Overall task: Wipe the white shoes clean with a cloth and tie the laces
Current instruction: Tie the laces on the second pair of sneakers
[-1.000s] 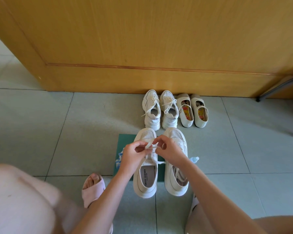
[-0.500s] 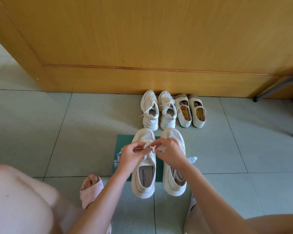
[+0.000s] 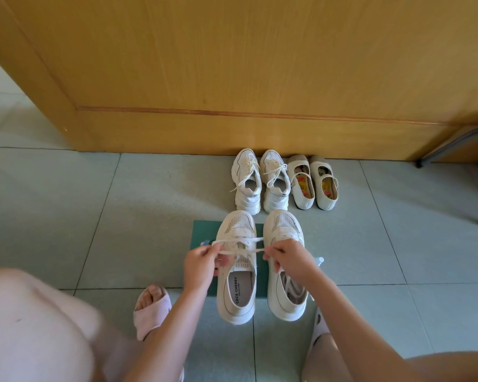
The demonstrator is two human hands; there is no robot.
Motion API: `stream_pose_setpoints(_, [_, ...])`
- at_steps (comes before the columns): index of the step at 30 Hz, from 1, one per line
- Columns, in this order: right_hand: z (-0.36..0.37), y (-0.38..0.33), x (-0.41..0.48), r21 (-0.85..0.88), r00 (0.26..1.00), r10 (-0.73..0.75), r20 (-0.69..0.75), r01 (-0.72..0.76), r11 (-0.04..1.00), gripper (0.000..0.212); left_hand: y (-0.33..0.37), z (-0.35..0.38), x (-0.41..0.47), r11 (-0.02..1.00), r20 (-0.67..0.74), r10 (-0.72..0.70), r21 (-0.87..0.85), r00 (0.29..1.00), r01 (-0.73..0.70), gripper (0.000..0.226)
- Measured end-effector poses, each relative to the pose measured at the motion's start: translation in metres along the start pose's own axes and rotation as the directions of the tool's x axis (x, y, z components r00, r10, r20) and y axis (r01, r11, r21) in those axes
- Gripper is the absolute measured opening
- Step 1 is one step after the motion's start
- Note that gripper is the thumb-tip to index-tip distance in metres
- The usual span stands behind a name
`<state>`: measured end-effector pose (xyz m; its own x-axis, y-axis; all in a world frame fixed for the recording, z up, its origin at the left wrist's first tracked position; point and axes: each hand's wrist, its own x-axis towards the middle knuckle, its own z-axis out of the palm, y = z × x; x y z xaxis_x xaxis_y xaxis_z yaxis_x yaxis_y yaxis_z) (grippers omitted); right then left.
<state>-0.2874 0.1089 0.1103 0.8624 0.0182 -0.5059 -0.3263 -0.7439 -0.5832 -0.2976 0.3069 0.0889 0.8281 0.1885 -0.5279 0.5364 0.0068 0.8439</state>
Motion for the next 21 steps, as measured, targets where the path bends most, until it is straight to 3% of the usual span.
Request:
stream_pose_setpoints(3, [0.002, 0.005, -0.001, -0.209, 0.994, 0.112, 0.001, -0.109, 0.972, 0.031, -0.008, -0.012, 0.002, 0.992, -0.054, -0.084, 0.089, 0.995, 0.088, 0.021])
stream_pose_setpoints(6, [0.006, -0.001, -0.003, -0.242, 0.998, 0.065, -0.005, -0.064, 0.968, 0.027, -0.009, -0.011, 0.002, 0.963, -0.012, -0.059, 0.263, 0.998, 0.06, 0.016])
stream_pose_setpoints(10, [0.007, -0.013, -0.011, -0.198, 0.999, -0.033, -0.031, 0.026, 0.98, 0.03, -0.001, -0.007, 0.0, 0.861, -0.034, 0.301, 0.439, 0.953, -0.256, 0.03])
stream_pose_setpoints(13, [0.012, -0.016, -0.01, -0.229, 0.995, -0.078, -0.064, 0.061, 0.972, 0.034, 0.006, -0.002, -0.004, 0.682, 0.201, 0.482, 0.524, 0.853, -0.509, 0.022])
stream_pose_setpoints(16, [0.015, -0.019, -0.008, -0.179, 0.991, -0.117, -0.066, 0.104, 0.978, 0.025, 0.001, 0.001, -0.006, 0.567, 0.386, 0.434, 0.585, 0.814, -0.58, 0.018])
stream_pose_setpoints(21, [0.016, -0.014, -0.006, -0.211, 0.988, -0.091, -0.127, 0.063, 0.975, 0.023, -0.007, -0.006, -0.004, 0.562, 0.397, 0.37, 0.624, 0.84, -0.543, 0.026])
